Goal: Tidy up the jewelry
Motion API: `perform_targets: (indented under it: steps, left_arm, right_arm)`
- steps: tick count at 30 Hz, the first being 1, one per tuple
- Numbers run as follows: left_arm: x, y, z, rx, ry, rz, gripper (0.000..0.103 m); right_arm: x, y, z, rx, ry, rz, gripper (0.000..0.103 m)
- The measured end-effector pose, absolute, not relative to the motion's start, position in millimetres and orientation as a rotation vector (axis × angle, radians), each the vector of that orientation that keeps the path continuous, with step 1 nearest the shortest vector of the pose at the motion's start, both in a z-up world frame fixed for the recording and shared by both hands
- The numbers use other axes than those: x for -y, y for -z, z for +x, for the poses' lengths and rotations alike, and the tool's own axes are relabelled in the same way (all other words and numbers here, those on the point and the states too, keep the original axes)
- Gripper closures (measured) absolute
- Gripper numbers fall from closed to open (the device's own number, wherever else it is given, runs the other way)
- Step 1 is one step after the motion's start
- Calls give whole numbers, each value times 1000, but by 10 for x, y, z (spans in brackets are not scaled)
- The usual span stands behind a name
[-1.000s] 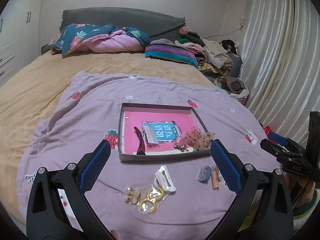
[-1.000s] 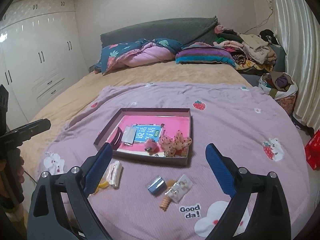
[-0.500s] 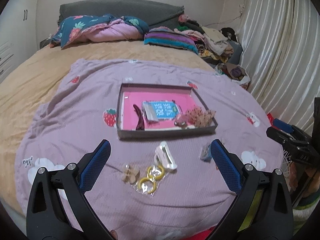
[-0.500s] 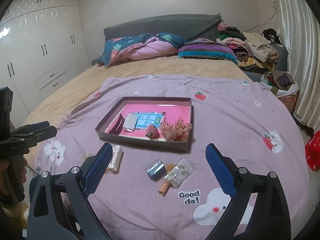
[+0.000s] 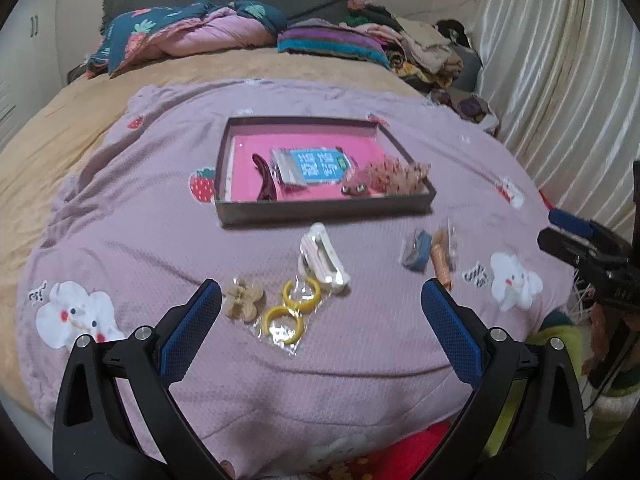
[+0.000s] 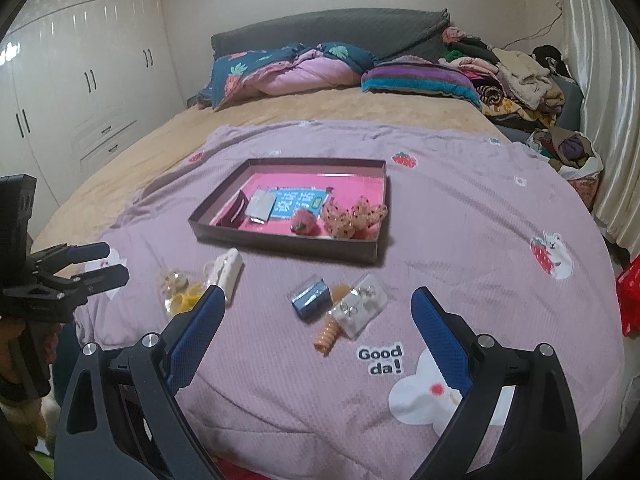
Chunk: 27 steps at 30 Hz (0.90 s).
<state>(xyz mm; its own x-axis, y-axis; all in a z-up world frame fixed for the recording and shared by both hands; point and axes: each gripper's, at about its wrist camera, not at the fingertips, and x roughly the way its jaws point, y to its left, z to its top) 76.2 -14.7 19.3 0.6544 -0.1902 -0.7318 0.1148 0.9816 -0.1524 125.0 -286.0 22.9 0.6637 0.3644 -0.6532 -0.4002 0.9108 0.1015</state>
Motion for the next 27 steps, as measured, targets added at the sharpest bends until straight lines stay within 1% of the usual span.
perform_targets:
  steps: [17,27]
  left_arm:
    - [180,233,705,-948,206,-93,10]
    - [398,380,984,-986,254,-85,10]
  right_arm:
    - [2836,131,1216,-815,-449,-72,10]
    - [2760,378,1304,-849,-448,-80,10]
